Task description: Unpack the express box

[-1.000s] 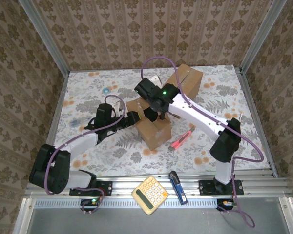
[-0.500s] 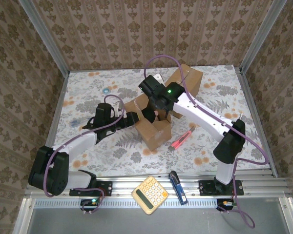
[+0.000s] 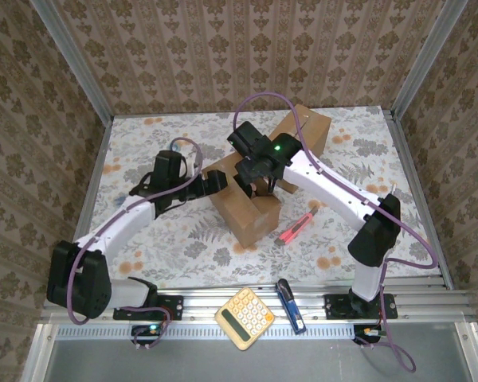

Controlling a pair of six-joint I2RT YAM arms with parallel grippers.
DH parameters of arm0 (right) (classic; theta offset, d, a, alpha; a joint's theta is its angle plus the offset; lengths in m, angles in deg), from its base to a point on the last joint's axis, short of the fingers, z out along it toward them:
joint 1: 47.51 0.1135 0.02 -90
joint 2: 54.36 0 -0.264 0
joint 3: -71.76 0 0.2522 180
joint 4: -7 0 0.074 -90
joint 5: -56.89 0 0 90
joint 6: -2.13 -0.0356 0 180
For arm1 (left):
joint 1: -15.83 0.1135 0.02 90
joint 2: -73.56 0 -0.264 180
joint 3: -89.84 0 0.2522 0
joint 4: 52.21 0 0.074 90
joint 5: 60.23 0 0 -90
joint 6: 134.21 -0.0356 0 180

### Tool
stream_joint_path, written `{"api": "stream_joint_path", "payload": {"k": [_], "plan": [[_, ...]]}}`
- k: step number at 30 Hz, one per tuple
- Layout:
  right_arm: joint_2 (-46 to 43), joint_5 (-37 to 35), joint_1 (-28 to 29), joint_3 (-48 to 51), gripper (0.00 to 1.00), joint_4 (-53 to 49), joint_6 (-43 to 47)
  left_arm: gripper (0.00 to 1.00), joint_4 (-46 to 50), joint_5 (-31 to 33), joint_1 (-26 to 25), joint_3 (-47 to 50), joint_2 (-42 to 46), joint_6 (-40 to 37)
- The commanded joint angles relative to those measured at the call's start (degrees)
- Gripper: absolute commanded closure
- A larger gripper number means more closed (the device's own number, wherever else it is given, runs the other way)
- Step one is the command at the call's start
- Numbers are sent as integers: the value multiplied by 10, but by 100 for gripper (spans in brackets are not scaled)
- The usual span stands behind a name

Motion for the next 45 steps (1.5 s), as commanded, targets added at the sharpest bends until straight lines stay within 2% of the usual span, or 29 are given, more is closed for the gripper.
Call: {"api": "stream_joint_path", "payload": {"k": [1, 9, 18, 22, 26, 27, 30, 33, 41, 45], "plan": [[9, 29, -2, -12, 17, -12, 3, 5, 41, -6, 4, -32, 15, -26], [22, 30, -7, -15, 21, -19, -2, 4, 36, -7, 4, -23, 28, -17], [49, 52, -29, -11, 43, -11, -10, 0, 87, 12, 4, -38, 54, -45], [51, 66, -30, -12, 65, -6, -15, 0, 132, 29, 1, -64, 63, -67], [49, 90, -34, -11, 96, -7, -23, 2, 208, 68, -17, -107, 65, -102], [46, 96, -35, -10, 100, -7, -28, 2, 230, 82, -23, -120, 63, -111], [26, 122, -37, 2, 100, -5, -56, 3, 307, 140, -63, -170, 49, -138], [-14, 180, -39, 42, 100, 25, -106, 5, 366, 198, -97, -211, 34, -150], [-133, 316, -40, 253, 100, 246, -288, 6, 428, 296, -158, -252, -13, -137], [-162, 342, -40, 320, 100, 334, -344, 7, 455, 357, -170, -247, -37, -120]]}}
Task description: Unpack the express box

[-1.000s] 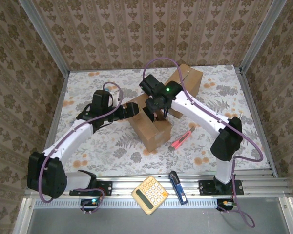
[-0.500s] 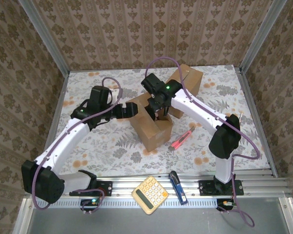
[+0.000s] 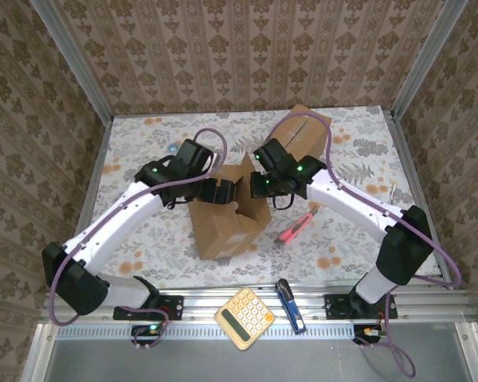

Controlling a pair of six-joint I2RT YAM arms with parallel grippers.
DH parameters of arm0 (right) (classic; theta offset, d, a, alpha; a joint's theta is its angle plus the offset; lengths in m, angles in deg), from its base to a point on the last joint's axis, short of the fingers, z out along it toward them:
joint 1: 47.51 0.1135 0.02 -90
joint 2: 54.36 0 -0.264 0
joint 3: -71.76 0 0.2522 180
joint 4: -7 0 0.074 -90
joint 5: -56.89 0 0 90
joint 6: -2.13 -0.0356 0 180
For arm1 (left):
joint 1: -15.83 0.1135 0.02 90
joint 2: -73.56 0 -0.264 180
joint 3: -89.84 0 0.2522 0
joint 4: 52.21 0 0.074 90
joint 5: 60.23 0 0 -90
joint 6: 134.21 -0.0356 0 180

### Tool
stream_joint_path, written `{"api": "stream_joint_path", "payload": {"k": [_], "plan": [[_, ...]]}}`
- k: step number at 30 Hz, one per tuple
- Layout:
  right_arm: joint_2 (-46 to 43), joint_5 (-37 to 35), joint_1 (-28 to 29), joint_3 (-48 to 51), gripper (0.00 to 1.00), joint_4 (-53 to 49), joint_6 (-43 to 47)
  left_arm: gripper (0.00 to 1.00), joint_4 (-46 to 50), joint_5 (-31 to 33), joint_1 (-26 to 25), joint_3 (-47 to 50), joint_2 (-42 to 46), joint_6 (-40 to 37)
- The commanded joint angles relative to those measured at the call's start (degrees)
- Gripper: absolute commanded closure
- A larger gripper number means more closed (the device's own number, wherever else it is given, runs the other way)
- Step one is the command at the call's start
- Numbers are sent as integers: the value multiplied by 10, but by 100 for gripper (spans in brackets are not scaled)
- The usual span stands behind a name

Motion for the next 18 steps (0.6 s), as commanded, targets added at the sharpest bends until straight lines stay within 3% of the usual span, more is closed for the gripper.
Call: {"api": "stream_joint_path", "payload": {"k": [1, 4, 18], "plan": [[-28, 59, 2, 40, 100, 125, -89, 7, 52, 84, -7, 1, -14, 12], [-37, 62, 2, 54, 100, 134, -97, 8, 35, 97, -6, 28, -10, 25], [-101, 65, 2, 84, 100, 177, -121, 8, -197, -17, 5, 205, 62, 38]]}}
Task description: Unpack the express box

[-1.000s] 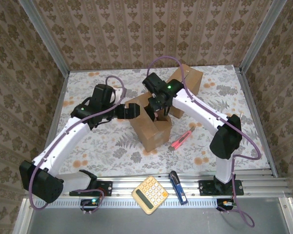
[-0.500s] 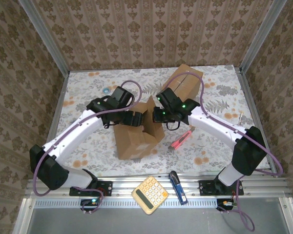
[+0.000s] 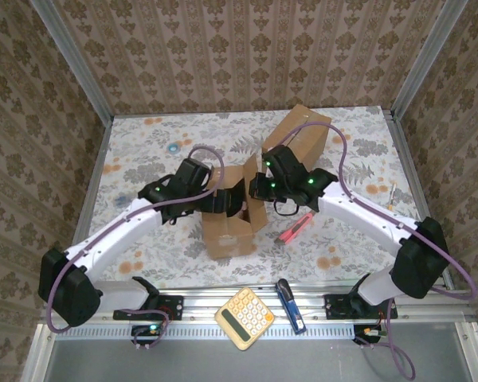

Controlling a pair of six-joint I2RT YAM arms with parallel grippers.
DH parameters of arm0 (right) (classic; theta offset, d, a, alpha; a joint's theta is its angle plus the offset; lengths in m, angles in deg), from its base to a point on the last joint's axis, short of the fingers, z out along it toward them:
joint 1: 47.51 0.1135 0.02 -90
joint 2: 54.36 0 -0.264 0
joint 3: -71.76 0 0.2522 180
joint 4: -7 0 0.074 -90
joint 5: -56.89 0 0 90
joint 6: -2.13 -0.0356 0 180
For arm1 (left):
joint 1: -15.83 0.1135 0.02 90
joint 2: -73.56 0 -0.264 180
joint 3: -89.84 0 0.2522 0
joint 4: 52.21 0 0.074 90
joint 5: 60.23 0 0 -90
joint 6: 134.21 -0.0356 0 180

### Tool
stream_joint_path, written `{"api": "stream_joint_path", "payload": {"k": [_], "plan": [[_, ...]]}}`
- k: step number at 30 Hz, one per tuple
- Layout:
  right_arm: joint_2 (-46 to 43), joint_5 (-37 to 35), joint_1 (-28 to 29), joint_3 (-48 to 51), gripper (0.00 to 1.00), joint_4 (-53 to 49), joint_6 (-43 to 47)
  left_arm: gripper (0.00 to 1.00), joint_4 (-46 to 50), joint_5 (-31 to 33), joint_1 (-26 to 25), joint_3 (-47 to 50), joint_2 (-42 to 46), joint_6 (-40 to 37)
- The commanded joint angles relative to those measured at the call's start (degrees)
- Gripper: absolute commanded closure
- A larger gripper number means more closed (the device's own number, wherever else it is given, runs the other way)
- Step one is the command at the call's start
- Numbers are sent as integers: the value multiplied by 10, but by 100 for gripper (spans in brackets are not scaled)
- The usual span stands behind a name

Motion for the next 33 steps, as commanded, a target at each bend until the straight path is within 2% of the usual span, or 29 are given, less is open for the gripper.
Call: {"api": "stream_joint_path", "payload": {"k": [1, 6, 11, 13, 18, 26, 30, 33], "plan": [[-29, 19, 2, 3, 100, 72, -24, 8, -50, -49, 4, 40, 6, 1], [-33, 30, 2, 48, 100, 128, -55, 4, -91, -77, 17, 63, 15, 0], [-35, 29, 2, 89, 100, 166, -71, 0, -61, -64, 16, 19, 19, -24], [-36, 26, 2, 103, 100, 178, -78, 0, -27, -32, 11, -10, 18, -38], [-57, 21, 2, 123, 100, 195, -90, 0, 74, 119, -35, -83, 2, -70], [-63, 17, 3, 125, 100, 196, -102, 0, 141, 287, -121, -140, -33, -60], [-66, 19, 4, 125, 100, 203, -108, 1, 180, 332, -147, -172, -66, -49], [-66, 21, 5, 128, 100, 207, -110, 5, 239, 364, -163, -207, -107, -19]]}}
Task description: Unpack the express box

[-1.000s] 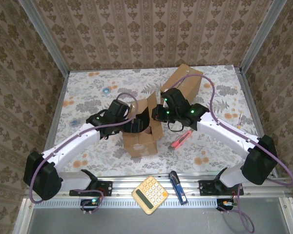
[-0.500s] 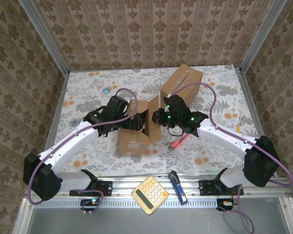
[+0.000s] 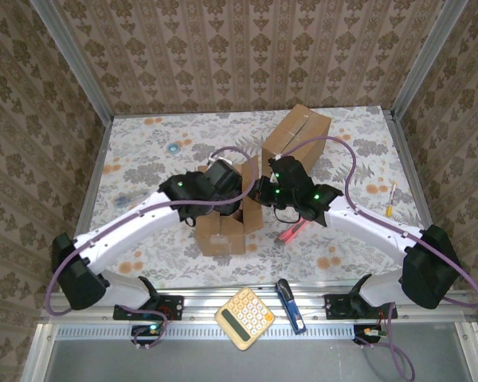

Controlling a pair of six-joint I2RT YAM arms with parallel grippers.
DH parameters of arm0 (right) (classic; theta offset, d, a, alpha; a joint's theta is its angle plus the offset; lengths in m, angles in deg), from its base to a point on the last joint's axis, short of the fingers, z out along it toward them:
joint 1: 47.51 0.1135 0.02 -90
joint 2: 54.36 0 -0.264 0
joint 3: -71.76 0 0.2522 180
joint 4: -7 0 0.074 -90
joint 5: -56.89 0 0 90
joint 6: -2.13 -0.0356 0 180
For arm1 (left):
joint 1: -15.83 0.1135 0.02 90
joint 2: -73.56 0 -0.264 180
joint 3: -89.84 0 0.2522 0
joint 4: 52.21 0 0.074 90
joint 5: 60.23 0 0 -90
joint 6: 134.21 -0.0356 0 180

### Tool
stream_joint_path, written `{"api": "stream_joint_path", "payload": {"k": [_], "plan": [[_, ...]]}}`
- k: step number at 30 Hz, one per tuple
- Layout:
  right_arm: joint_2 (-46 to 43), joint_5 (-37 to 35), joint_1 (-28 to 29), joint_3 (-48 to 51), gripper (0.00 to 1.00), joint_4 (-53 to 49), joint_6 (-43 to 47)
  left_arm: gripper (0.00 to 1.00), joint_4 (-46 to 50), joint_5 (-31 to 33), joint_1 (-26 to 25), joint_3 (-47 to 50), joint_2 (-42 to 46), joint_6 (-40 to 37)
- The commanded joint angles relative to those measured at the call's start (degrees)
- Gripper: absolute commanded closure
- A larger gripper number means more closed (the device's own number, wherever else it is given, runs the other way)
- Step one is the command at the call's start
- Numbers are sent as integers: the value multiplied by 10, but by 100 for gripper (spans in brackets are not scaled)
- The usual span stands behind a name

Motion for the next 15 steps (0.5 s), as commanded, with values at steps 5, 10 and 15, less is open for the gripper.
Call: {"api": "stream_joint_path", "payload": {"k": [5, 10, 15], "plan": [[-19, 3, 4, 7, 100, 37, -14, 7, 172, 115, -43, -86, -95, 87], [-19, 5, 4, 13, 100, 42, -13, 8, 214, 128, -55, -99, -132, 138], [-21, 5, 4, 21, 100, 46, -11, 12, 252, 160, -61, -97, -158, 183]]}}
